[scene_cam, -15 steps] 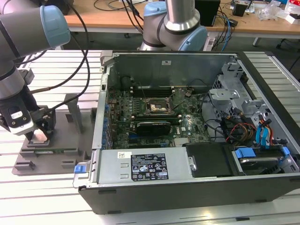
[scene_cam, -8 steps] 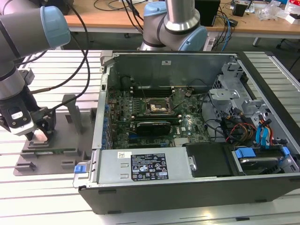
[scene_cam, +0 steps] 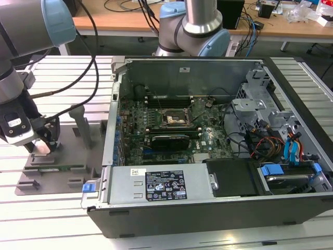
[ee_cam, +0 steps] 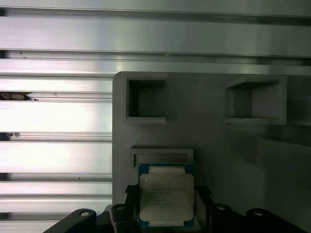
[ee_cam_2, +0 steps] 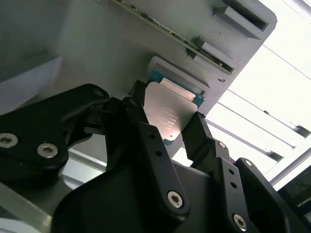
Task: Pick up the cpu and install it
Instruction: 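Pick up the cpu and move it towards the insertion slot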
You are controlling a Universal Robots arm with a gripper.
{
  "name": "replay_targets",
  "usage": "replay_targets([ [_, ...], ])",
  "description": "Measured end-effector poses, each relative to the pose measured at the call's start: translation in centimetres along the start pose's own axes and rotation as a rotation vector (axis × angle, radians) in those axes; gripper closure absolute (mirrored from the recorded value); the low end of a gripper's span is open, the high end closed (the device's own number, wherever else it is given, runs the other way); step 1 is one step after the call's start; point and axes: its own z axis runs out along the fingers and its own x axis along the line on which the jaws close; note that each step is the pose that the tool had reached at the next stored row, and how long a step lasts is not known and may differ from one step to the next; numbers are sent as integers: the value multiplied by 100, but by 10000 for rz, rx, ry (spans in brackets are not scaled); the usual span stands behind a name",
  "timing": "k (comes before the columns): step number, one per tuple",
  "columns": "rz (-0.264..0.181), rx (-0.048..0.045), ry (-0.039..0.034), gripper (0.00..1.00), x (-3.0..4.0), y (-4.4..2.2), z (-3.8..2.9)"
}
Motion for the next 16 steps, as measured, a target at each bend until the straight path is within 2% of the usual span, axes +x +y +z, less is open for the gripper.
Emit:
replay_targets([
  [8, -1, 0, 0, 45, -5, -4, -132],
  [10, 0, 0, 0, 45, -6, 11, -199],
  [11, 0, 0, 0, 45, -10, 28, -286],
  [16, 0, 0, -1, 45, -13, 33, -412],
])
